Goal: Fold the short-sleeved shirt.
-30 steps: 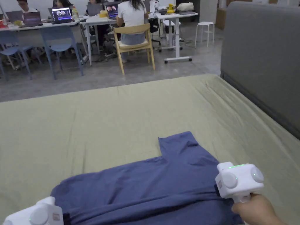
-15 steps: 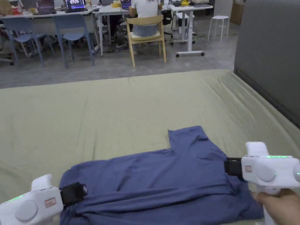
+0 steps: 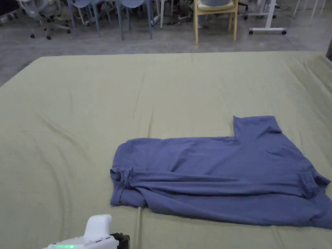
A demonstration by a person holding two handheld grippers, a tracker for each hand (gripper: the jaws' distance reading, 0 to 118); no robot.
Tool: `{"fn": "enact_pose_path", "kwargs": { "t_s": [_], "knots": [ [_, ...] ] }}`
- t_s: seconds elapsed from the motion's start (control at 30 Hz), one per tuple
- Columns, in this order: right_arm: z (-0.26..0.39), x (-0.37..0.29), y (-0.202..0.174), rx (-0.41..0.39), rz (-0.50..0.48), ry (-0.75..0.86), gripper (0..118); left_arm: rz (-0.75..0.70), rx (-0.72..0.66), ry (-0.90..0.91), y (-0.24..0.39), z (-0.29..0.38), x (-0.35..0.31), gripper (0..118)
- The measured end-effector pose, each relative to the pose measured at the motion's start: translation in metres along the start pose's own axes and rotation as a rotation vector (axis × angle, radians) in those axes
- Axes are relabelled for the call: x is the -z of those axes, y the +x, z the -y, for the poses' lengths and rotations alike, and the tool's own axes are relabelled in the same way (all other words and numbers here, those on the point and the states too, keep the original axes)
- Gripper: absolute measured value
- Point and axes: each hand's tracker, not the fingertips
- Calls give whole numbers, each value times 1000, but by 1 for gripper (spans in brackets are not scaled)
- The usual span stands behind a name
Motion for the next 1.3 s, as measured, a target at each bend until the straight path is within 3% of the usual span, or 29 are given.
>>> {"fn": "enact_pose_path", "kwargs": {
  "t_s": [0.03,0.07,0.1,0.17,0.23,0.27,0.43,0.47,0.53,0.57,0.6,0.73,0.77,0.83,0.87,0.9,1.0,1.07,1.1,1.17,1.2,1.23,1.3],
  "knots": [
    [1,-1,4,-15,4,0,3,-22,8,45,-5,-14,2,29],
    [-2,-13,-9,-51,37,19,3,-42,11,79,-10,-28,6,108],
    [-3,-16,-8,-52,43,19,3,-68,8,101,-13,-44,12,118],
    [-6,-20,-4,-30,51,26,3,-36,-18,119,-20,-65,40,118],
    [-10,-28,-2,-12,71,37,3,-101,8,-70,-28,-88,72,118],
    [-8,-32,-2,-12,86,41,3,-73,35,-118,-27,-93,85,118],
    [8,-38,8,-20,133,2,3,-241,219,-132,-26,-118,125,117],
    [8,-37,13,-13,150,-16,3,-218,226,-179,-26,-121,130,105],
    [5,-33,22,0,159,-28,3,-9,154,-213,-27,-126,134,62],
    [3,-31,26,5,165,-25,3,-103,156,-184,-25,-127,129,49],
    [-5,-27,34,7,173,-21,3,-98,171,-148,-23,-126,119,11],
    [-42,0,58,8,149,4,3,-65,180,-107,-18,-119,91,9],
    [-54,13,68,42,111,0,18,-58,177,-105,-14,-117,80,9],
    [-78,43,86,107,86,-54,115,-16,137,-135,-11,-111,72,9],
    [-88,62,96,132,100,-90,115,-16,128,-130,-11,-109,69,9],
    [-92,78,103,143,83,24,114,-17,124,-130,-19,-114,70,9],
    [-111,117,118,119,164,-122,118,-19,96,-134,-21,-114,67,9],
    [-112,138,125,156,184,-185,115,-20,90,-141,-26,-118,72,9],
    [-110,148,127,162,171,-223,105,-22,88,-142,-26,-119,72,9],
    [-108,155,123,156,219,-246,50,-26,86,-144,-24,-118,72,9],
    [-106,156,120,144,220,-254,42,-28,91,-145,-23,-118,72,9],
    [-106,152,114,98,282,-262,42,-29,96,-148,-24,-118,73,9],
    [-109,145,109,93,196,-267,29,-35,98,-152,-25,-117,70,9]
  ]
}}
